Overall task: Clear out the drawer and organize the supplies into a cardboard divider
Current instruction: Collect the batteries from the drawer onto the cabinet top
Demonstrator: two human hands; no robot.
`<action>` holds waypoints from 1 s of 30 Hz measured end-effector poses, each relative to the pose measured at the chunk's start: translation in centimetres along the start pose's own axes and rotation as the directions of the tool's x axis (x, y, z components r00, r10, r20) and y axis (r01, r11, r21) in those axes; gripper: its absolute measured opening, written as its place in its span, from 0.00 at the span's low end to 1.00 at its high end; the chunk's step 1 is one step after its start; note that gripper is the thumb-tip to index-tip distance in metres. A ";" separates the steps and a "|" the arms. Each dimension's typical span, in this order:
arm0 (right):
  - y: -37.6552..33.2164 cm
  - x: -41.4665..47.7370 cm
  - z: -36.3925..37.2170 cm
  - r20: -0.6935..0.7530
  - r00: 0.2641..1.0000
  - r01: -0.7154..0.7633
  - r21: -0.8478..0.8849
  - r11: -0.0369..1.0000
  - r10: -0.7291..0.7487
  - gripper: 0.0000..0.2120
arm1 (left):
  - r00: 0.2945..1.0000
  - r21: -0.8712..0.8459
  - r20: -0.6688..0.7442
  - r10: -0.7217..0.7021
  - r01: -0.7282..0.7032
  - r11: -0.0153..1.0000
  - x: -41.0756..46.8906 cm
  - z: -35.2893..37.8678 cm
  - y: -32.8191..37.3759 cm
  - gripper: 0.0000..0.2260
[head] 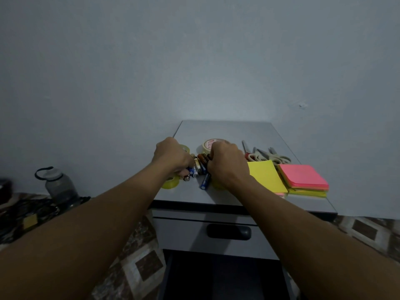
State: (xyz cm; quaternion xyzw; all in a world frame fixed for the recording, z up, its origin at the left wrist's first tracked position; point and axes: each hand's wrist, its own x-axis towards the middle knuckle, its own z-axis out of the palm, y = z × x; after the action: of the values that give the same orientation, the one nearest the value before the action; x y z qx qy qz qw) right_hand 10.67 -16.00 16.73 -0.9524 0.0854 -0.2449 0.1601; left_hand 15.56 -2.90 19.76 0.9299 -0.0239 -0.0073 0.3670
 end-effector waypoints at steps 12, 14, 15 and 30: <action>0.6 0.4 0.4 0.042 0.999 -0.024 0.013 1.000 0.024 0.05 | 1.000 -0.005 0.021 -0.002 0.003 1.000 0.2 -0.5 -0.6 0.18; 0.7 0.6 0.3 0.044 0.998 -0.036 0.042 0.998 0.034 0.05 | 1.000 -0.008 0.028 -0.001 0.002 1.000 0.3 -0.6 -0.7 0.18; 0.7 0.7 0.2 0.043 0.999 -0.036 0.058 0.998 0.034 0.05 | 0.999 -0.004 0.034 0.004 -0.003 1.000 0.3 -0.7 -0.8 0.18; 3.0 0.0 -4.3 -0.044 0.983 -0.145 0.403 0.903 0.177 0.05 | 0.984 -0.141 0.076 0.163 -0.151 0.978 -2.8 -3.7 -1.1 0.07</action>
State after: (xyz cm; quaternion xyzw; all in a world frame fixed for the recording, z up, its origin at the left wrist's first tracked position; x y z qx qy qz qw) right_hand 8.30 -19.94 19.29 -0.8790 0.1184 -0.2808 0.3668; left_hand 12.96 0.60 21.69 0.8969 -0.1126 -0.0203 0.4271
